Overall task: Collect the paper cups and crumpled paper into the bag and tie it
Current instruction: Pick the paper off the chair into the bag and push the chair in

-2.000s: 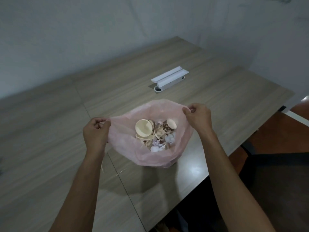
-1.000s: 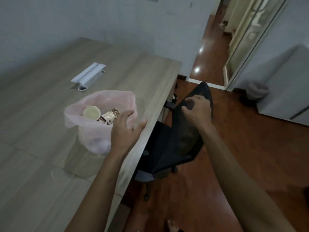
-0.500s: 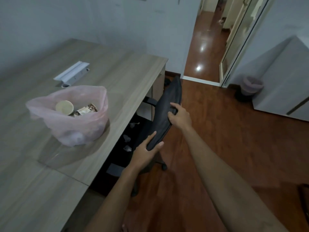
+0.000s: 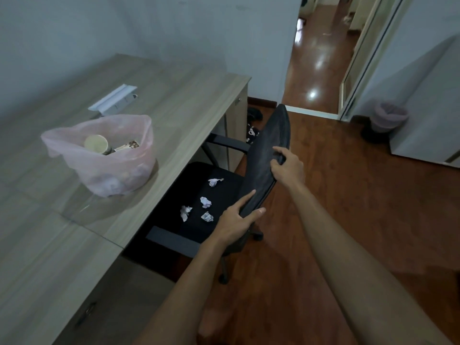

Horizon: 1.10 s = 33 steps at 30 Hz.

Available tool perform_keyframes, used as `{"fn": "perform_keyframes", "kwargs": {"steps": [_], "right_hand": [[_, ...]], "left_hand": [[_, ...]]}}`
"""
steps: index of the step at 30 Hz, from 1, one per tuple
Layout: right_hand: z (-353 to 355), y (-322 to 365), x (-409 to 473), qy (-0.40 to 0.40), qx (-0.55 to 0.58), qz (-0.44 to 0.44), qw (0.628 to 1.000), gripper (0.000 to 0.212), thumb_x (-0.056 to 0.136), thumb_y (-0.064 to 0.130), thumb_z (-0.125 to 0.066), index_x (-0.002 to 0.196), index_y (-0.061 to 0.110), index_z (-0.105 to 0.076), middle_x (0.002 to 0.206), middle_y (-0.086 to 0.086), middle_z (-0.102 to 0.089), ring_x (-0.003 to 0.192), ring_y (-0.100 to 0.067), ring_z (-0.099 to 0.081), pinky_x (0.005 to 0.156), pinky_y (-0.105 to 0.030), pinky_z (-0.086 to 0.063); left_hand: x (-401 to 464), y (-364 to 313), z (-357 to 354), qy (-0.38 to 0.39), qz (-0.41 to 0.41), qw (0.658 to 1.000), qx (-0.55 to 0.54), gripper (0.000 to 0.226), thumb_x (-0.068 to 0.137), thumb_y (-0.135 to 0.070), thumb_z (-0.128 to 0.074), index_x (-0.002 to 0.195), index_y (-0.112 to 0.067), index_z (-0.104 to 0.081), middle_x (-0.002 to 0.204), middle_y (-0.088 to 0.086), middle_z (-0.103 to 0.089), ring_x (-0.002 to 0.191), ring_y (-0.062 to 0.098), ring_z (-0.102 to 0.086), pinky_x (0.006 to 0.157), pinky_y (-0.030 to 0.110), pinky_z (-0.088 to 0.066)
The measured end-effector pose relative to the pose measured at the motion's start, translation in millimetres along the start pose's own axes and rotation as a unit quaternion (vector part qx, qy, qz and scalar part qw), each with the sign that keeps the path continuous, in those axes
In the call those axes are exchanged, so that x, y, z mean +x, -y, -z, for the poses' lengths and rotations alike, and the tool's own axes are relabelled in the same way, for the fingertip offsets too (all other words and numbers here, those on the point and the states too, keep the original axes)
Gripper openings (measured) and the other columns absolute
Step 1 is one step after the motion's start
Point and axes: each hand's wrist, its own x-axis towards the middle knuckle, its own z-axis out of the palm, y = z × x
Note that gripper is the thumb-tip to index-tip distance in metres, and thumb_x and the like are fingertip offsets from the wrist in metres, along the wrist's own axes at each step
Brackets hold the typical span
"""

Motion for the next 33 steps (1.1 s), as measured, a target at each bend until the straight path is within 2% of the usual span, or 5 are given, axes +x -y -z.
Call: {"fn": "perform_keyframes", "kwargs": {"steps": [4, 11, 20, 24, 33], "right_hand": [[34.4, -23.1, -9.9, -0.031, 0.011, 0.007, 0.999, 0.041, 0.083, 0.034, -0.052, 0.123, 0.042, -0.059, 0.13, 0.003, -0.062, 0.119, -0.023, -0.057, 0.099, -0.046, -0.048], [85.4, -60.4, -21.2, -0.073, -0.03, 0.006, 0.997, 0.041, 0.089, 0.027, -0.056, 0.129, 0.036, -0.059, 0.144, -0.002, -0.052, 0.12, -0.024, -0.058, 0.094, -0.033, -0.05], [119.3, -52.4, -27.5, -0.042, -0.268, -0.014, 0.962, 0.057, 0.091, 0.026, -0.057, 0.145, 0.032, -0.04, 0.164, -0.007, -0.008, 0.15, -0.033, -0.002, 0.118, -0.058, -0.013], [88.7, -22.4, -27.1, -0.032, -0.301, 0.042, 0.952, 0.051, 0.09, 0.028, -0.058, 0.14, 0.027, -0.049, 0.163, -0.009, -0.014, 0.151, -0.033, 0.001, 0.118, -0.058, -0.002], [-33.4, 52.9, -21.7, 0.095, -0.251, 0.047, 0.962, 0.048, 0.091, 0.028, -0.055, 0.138, 0.023, -0.052, 0.162, -0.005, -0.018, 0.151, -0.03, -0.005, 0.119, -0.054, -0.014]], "left_hand": [[-4.6, -11.4, -40.2, 0.012, -0.006, 0.999, 0.03, 0.068, 0.068, -0.078, -0.065, 0.131, -0.067, -0.04, 0.141, -0.013, -0.054, 0.129, 0.009, -0.051, 0.11, 0.038, -0.042], [-13.0, -27.2, -89.8, 0.052, -0.031, 0.995, 0.083, 0.08, 0.069, -0.083, -0.058, 0.141, -0.058, -0.032, 0.148, -0.014, -0.046, 0.136, 0.013, -0.043, 0.113, 0.042, -0.036], [-4.7, -37.9, -92.3, 0.16, -0.032, 0.983, 0.09, 0.098, 0.063, -0.085, -0.061, 0.148, -0.048, -0.029, 0.154, -0.011, -0.038, 0.138, 0.009, -0.039, 0.113, 0.035, -0.036], [5.7, -33.6, -58.7, 0.092, -0.024, 0.992, 0.078, 0.098, 0.066, -0.09, -0.051, 0.148, -0.038, -0.037, 0.152, -0.011, -0.041, 0.139, 0.008, -0.039, 0.116, 0.036, -0.032], [22.0, -8.1, 84.1, -0.047, 0.006, 0.996, 0.073, 0.09, 0.074, -0.087, -0.045, 0.145, -0.031, -0.045, 0.151, -0.007, -0.044, 0.137, 0.014, -0.041, 0.113, 0.036, -0.034]]}}
